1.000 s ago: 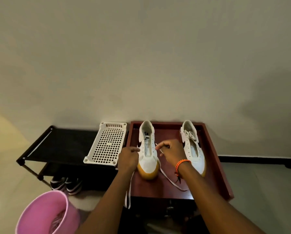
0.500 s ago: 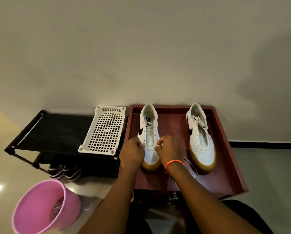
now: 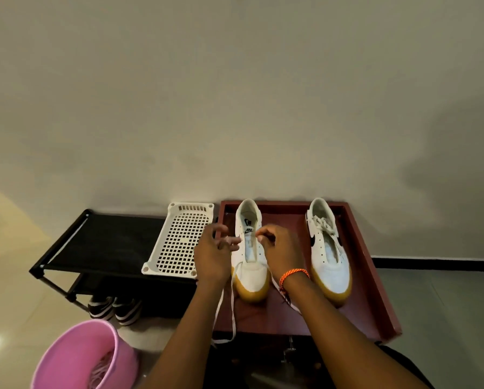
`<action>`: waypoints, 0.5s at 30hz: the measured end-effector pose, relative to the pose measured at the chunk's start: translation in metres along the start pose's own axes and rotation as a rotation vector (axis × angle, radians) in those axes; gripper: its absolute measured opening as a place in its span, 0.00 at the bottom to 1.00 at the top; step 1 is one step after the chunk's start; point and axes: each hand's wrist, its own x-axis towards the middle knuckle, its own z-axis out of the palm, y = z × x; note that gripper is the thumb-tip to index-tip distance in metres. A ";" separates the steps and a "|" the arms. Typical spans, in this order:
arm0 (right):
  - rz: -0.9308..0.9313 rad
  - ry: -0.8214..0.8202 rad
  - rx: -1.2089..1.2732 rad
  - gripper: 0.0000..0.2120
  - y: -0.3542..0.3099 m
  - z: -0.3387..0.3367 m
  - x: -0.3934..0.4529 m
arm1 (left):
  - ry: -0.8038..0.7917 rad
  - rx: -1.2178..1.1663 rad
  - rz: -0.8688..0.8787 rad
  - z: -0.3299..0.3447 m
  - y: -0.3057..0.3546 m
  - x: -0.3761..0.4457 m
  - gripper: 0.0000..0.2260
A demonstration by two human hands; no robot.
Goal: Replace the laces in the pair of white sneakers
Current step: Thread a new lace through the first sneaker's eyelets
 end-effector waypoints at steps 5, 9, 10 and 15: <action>-0.121 0.153 0.237 0.18 -0.074 -0.053 0.002 | -0.075 -0.249 0.138 -0.001 0.087 -0.011 0.02; -0.187 0.249 0.348 0.06 -0.134 -0.097 0.006 | -0.061 -0.253 0.251 -0.011 0.158 -0.026 0.03; -0.211 0.263 0.390 0.04 -0.148 -0.108 0.005 | -0.036 -0.261 0.271 -0.014 0.175 -0.030 0.03; -0.361 0.334 0.448 0.01 -0.211 -0.157 -0.002 | -0.045 -0.499 0.329 -0.029 0.254 -0.056 0.05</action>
